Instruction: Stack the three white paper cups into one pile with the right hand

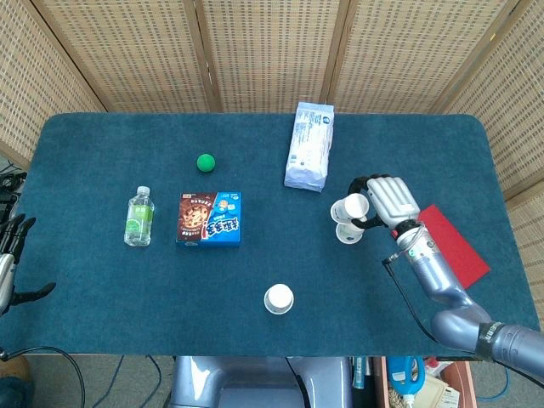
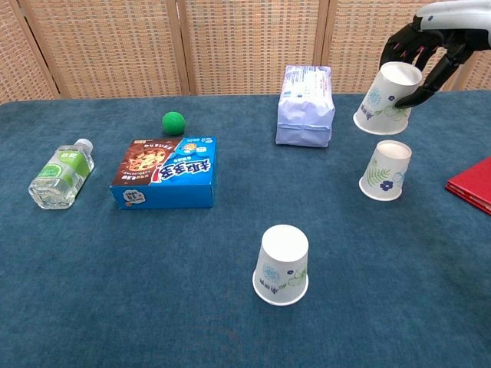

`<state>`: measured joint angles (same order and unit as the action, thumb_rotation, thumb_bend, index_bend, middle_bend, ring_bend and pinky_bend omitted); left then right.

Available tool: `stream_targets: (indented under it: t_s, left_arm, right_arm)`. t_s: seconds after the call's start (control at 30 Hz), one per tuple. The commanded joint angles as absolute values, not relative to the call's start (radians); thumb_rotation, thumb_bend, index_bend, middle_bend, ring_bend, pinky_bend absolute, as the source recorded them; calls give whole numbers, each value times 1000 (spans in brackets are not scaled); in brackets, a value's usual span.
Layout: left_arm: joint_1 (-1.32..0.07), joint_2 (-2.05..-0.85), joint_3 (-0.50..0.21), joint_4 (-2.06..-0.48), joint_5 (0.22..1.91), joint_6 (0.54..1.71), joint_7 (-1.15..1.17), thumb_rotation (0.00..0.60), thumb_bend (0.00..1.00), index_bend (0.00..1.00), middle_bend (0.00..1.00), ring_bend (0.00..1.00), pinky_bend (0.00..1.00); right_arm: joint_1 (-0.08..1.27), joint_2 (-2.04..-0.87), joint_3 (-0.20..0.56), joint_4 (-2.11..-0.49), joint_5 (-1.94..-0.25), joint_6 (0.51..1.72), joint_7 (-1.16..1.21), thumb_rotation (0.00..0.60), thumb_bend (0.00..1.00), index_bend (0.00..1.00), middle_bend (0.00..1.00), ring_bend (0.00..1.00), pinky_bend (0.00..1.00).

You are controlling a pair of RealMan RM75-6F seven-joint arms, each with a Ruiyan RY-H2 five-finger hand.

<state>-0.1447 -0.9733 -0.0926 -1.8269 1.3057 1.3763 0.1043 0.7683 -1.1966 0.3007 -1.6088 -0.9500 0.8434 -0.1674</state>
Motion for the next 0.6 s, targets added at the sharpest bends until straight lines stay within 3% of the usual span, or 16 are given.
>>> stream_targets:
  t_s: [0.03, 0.6]
  left_arm:
    - [-146, -974, -95, -1830, 1299, 1376, 108, 600, 137, 0, 0, 0, 0]
    - [-145, -975, -97, -1828, 1294, 1382, 109, 600, 138, 0, 0, 0, 0]
  right_arm:
    - [777, -1190, 295, -1599, -922, 828, -175, 600, 374, 482, 497, 369, 362]
    - [820, -1195, 247, -1555, -766, 772, -217, 600, 374, 482, 483, 369, 361]
